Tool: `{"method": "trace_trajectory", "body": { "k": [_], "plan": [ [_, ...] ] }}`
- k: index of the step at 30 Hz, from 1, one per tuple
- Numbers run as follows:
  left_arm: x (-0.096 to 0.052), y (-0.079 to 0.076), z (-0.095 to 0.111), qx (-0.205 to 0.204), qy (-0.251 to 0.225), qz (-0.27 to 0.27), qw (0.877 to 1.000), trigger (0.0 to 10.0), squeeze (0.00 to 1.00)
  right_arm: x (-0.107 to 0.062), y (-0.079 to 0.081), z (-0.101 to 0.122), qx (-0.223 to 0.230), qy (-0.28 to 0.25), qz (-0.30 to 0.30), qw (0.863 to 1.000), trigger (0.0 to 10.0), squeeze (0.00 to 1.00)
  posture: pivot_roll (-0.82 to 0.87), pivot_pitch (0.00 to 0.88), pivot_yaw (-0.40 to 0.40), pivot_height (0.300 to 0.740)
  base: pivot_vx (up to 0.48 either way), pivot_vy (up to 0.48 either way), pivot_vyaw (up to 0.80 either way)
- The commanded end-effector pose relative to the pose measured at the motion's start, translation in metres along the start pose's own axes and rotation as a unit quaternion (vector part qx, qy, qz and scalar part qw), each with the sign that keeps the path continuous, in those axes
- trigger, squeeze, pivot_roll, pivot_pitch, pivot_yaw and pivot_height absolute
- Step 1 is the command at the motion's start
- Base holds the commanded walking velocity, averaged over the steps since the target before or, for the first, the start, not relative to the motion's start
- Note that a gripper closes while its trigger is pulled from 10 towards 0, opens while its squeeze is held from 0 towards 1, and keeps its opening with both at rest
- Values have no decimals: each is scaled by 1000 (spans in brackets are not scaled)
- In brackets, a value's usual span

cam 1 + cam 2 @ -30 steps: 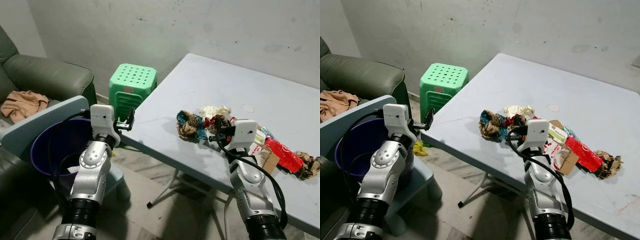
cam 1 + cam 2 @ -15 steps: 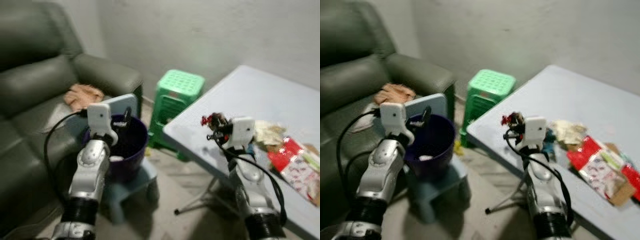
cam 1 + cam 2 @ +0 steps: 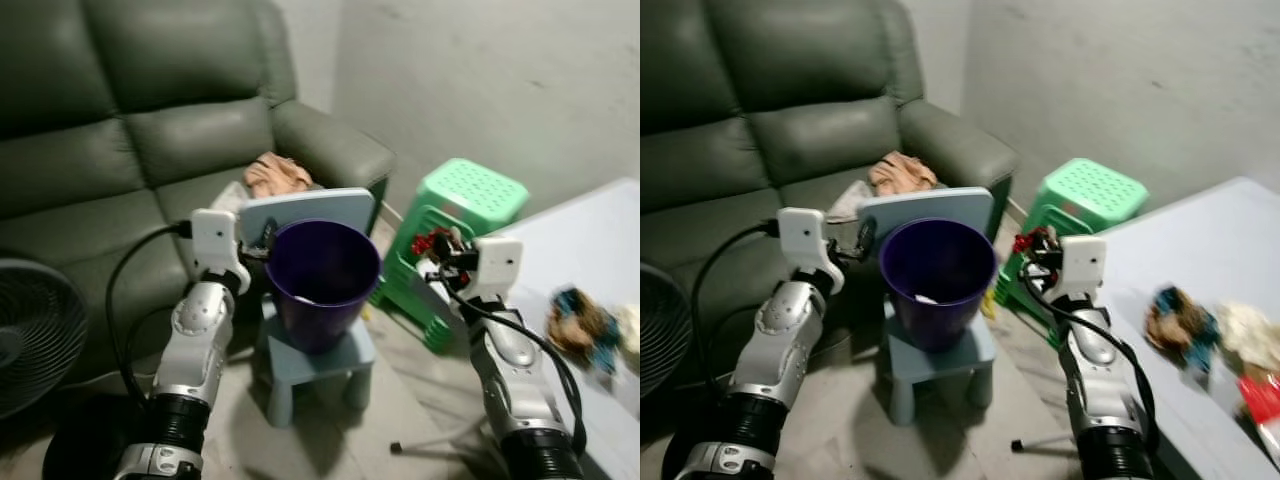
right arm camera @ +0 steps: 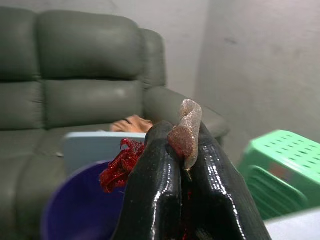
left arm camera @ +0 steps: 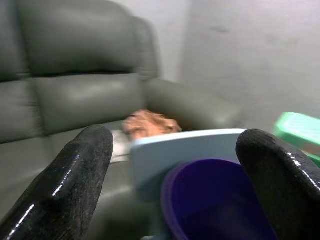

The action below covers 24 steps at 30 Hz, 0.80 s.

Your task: Picking trash to rubbish bin

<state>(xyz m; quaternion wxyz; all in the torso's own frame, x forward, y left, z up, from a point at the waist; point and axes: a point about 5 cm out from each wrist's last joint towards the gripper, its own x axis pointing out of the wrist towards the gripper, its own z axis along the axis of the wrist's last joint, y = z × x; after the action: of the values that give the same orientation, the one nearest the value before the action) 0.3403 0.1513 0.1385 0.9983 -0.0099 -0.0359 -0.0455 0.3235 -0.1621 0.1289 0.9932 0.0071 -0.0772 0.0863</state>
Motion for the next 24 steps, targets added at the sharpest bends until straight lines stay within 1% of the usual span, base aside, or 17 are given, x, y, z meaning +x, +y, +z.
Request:
{"method": "trace_trajectory", "body": {
  "k": [1,3,5,8,14,15,16,17,19,20,24],
  "plan": [
    [3,-11,2,-2,-2,-13,1000,10000,0,-2,-10,0,-5,6,-9,1000,10000,0,25,0,-102,740,0,0,463],
    [3,-12,2,-2,-2,-13,1000,10000,0,-2,-9,0,-6,9,-7,1000,10000,0,25,0,-102,740,0,0,463],
    [0,-14,-1,-3,-1,-18,1000,10000,0,-3,-9,-1,-16,12,-2,1000,10000,0,24,0,-101,740,0,0,800],
    [-5,-17,-7,-2,5,-28,1000,10000,0,-4,-8,-3,8,13,-2,1000,10000,0,24,0,-101,740,0,0,0],
    [-10,-23,-10,-13,9,-50,999,10000,0,-5,-5,-6,13,22,7,1000,10000,0,26,0,-103,740,0,0,0],
    [-11,-25,-9,-23,5,-57,998,10000,0,-6,-3,-7,8,26,21,999,10000,0,29,0,-104,740,0,0,0],
    [-11,-25,-9,-23,5,-57,998,10000,0,-6,-3,-7,8,26,21,999,10000,0,29,0,-104,740,0,0,0],
    [-12,-28,-9,-26,2,-62,998,10000,0,-6,-1,-7,4,30,35,999,10000,0,30,0,-104,740,0,0,0],
    [-13,-31,-10,-21,3,-71,997,10000,0,-6,0,-8,-1,33,45,998,10000,0,29,0,-104,740,0,0,0],
    [-17,-35,-12,-20,4,-86,996,10000,0,-6,1,-9,-7,37,53,998,10000,0,29,0,-103,740,0,0,0],
    [-26,-42,-18,-23,16,-110,994,10000,0,-6,6,-10,-14,42,83,996,10000,0,30,0,-103,740,0,0,0]
  ]
}}
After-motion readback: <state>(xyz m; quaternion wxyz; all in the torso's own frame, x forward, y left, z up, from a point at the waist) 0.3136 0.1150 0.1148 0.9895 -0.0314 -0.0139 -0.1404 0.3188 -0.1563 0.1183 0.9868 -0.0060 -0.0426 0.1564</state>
